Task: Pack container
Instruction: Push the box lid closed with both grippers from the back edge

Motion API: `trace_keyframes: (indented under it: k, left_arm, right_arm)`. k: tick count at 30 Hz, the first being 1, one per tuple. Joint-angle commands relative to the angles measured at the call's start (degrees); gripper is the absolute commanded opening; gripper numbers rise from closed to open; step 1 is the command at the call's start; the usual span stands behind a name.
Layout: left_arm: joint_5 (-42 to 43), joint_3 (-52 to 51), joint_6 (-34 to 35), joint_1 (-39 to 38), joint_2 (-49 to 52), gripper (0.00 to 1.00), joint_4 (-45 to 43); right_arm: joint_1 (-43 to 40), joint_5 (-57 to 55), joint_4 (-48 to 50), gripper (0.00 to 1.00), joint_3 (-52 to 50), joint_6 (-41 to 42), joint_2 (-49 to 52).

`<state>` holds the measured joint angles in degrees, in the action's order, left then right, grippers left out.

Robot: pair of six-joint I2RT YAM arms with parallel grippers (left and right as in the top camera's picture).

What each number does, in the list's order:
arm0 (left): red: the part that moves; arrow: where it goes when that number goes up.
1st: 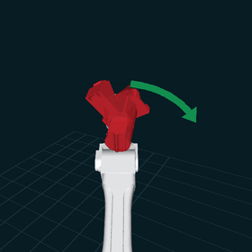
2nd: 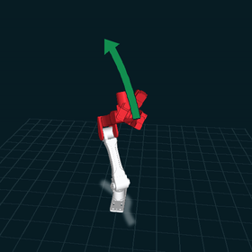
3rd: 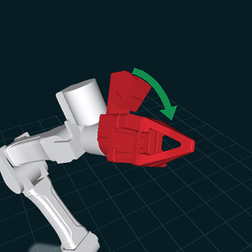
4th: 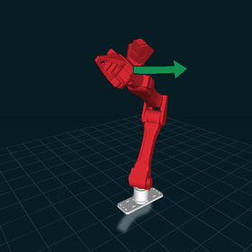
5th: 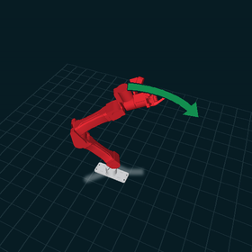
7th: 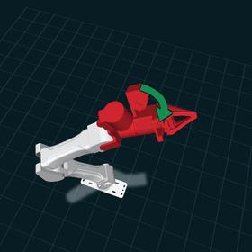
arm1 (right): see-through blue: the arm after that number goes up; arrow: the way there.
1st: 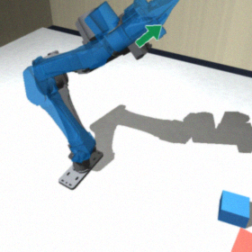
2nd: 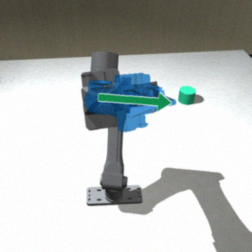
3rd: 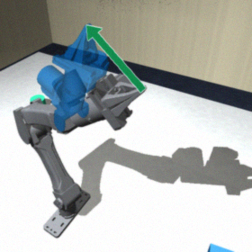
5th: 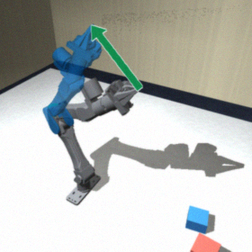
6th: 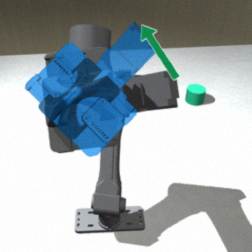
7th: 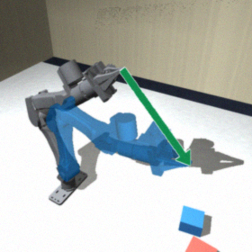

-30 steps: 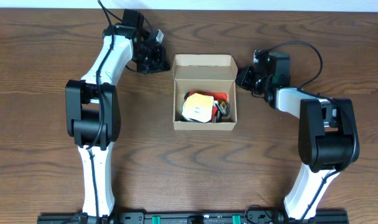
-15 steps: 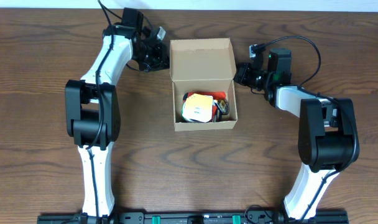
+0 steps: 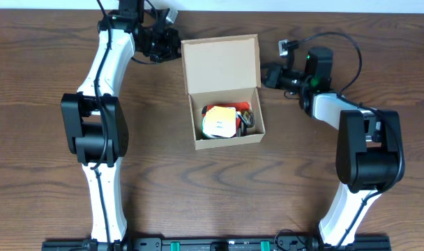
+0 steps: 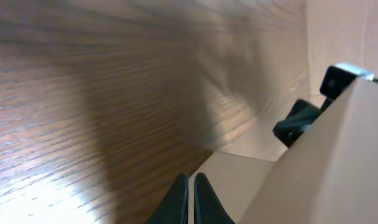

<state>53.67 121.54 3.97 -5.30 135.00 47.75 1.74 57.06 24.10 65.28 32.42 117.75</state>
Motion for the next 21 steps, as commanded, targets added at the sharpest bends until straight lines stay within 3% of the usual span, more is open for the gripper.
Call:
trace_keyframes:
  k: [1,14,21]
  left_arm:
    - [1.88,3.69,-4.09,-0.11,0.20,0.06,2.16]
    - [1.22,14.12,-14.45,-0.13,0.20,0.06,18.88]
    - [1.18,17.44,-20.44,-0.66,0.20,0.06,28.50]
  right_arm:
    - [-0.28,5.88,0.35,0.01,3.23,-0.79,-0.02]
    - [-0.74,8.79,-0.68,0.01,6.45,-1.29,-1.27]
    - [-0.55,5.64,-16.37,0.01,6.45,-10.93,-6.01]
